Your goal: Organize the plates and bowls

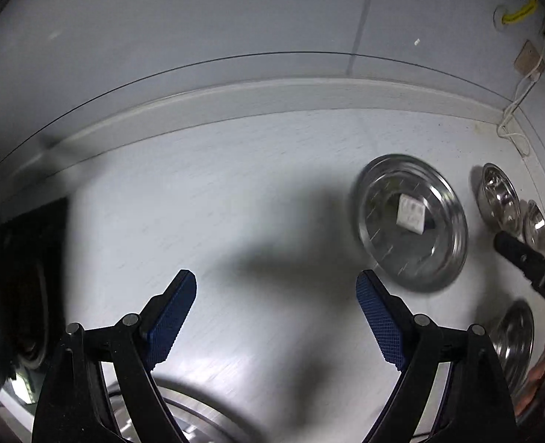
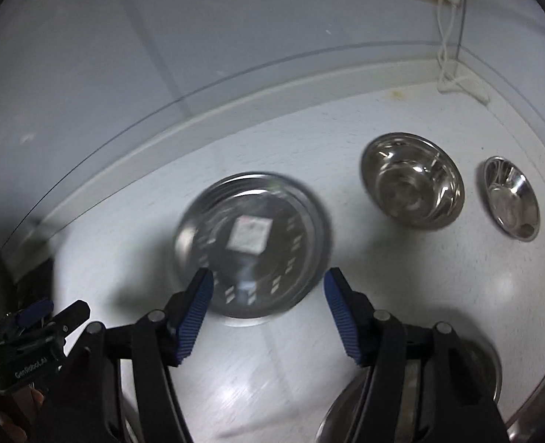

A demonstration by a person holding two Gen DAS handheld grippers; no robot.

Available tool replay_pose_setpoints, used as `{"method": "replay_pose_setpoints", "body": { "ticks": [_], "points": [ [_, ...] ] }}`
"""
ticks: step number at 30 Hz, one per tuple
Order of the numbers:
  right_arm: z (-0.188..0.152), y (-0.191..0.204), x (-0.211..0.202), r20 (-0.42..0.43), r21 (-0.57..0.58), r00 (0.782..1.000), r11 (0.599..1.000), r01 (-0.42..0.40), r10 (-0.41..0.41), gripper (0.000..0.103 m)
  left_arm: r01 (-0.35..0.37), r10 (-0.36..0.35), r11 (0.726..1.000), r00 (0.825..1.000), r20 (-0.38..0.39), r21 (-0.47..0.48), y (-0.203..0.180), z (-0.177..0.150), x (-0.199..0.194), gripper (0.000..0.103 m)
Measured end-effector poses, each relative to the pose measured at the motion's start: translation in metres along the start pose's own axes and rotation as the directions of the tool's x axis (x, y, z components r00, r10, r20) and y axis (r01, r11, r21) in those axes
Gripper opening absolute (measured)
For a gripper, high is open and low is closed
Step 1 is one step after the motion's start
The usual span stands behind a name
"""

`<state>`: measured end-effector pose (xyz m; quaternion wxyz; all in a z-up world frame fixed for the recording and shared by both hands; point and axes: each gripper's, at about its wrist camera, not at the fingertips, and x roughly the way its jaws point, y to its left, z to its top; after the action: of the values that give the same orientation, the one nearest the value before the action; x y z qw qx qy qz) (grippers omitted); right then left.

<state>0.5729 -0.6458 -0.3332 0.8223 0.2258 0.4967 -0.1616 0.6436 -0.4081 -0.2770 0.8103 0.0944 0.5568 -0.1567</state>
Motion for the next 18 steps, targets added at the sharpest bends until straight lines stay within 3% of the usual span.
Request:
{"method": "replay_pose_setpoints", "body": {
  "ticks": [7, 18],
  "points": [
    [0.024, -0.025, 0.058, -0.117, 0.074, 0.993, 0.997, -0.008, 0.017, 0.061, 0.004, -0.008, 0.999, 0.993, -0.115, -0.032, -0.041, 0.049, 0.063, 0.085],
    [0.027, -0.045, 0.095, -0.184, 0.167, 0.982, 0.986, -0.004, 0.035, 0.061, -0.007, -0.004, 0.998, 0.980, -0.199, -0.056, -0.071, 0.068, 0.113, 0.085]
  ]
}}
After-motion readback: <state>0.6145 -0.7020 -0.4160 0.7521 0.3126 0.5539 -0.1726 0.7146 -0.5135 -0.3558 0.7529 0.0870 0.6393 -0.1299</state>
